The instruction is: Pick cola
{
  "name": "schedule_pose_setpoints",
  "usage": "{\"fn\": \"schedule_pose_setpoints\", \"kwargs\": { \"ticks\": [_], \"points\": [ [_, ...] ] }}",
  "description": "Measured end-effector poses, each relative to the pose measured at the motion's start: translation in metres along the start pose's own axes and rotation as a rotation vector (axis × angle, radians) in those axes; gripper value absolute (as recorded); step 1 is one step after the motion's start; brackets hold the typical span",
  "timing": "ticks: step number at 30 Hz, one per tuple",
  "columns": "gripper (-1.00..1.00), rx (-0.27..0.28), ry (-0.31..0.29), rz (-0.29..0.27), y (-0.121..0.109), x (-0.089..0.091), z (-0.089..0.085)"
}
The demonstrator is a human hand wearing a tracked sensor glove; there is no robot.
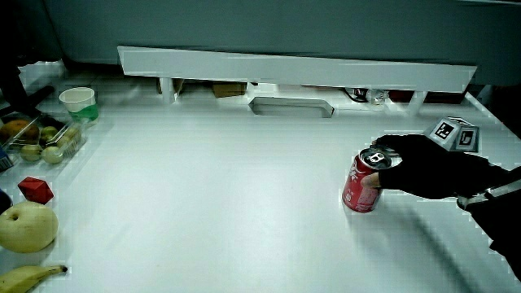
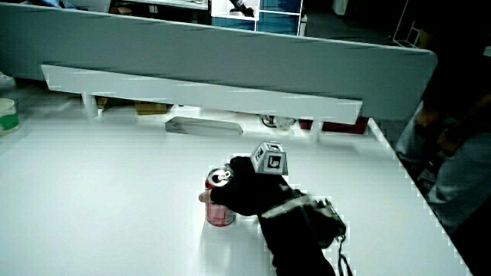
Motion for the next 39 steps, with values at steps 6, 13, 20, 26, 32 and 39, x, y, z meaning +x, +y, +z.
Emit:
{"fn": "schedule_pose_setpoints", "kwargs": {
  "ticks": [6, 13, 20, 26, 32, 39],
  "points": [
    [0.70, 0.017, 0.003, 0.000, -0.001, -0.001, 0.002],
    [0.93, 0.051, -0.001, 0.004, -0.002, 0.001, 0.001],
    [1.00, 0.083, 0.006, 0.019, -0.007, -0.001, 0.004],
    [1.00, 0.108, -0.001, 0.018, -0.008, 0.001, 0.006],
    [1.00, 0.132, 0.009, 0.032, -0.014, -0.001, 0.013],
    [1.00, 0.188, 0.013, 0.082, -0.026, -0.015, 0.029]
  ]
}}
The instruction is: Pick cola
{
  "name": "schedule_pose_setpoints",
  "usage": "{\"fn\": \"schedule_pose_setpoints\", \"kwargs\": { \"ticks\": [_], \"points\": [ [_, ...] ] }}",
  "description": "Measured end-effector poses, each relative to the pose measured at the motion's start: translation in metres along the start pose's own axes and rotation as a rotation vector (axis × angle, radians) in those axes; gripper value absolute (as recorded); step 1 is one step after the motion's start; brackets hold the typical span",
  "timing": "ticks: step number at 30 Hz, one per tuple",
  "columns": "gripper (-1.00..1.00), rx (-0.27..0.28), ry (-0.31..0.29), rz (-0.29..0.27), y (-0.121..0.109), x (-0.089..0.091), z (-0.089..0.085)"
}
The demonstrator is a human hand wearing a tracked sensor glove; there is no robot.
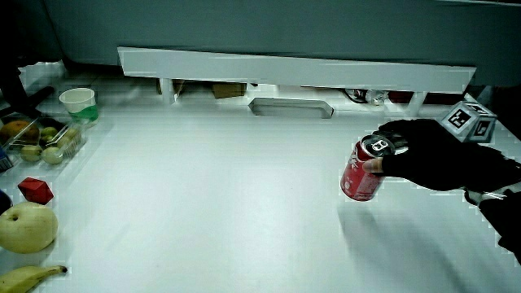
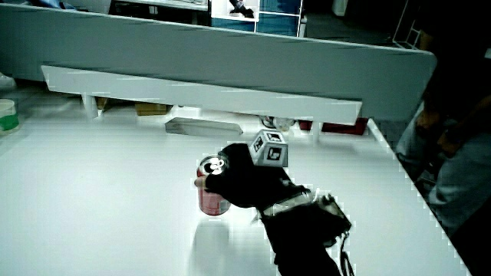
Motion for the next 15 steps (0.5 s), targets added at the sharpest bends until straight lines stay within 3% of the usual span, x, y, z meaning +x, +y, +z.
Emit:
{"fn": "schedule_pose_setpoints", "kwargs": {
  "ticks": [7, 15],
  "points": [
    [1.00, 0.051, -0.018, 0.066, -0.007, -0.020, 0.010],
    [1.00, 0.075, 0.006, 0.140, -0.014, -0.039, 0.015]
  ]
}}
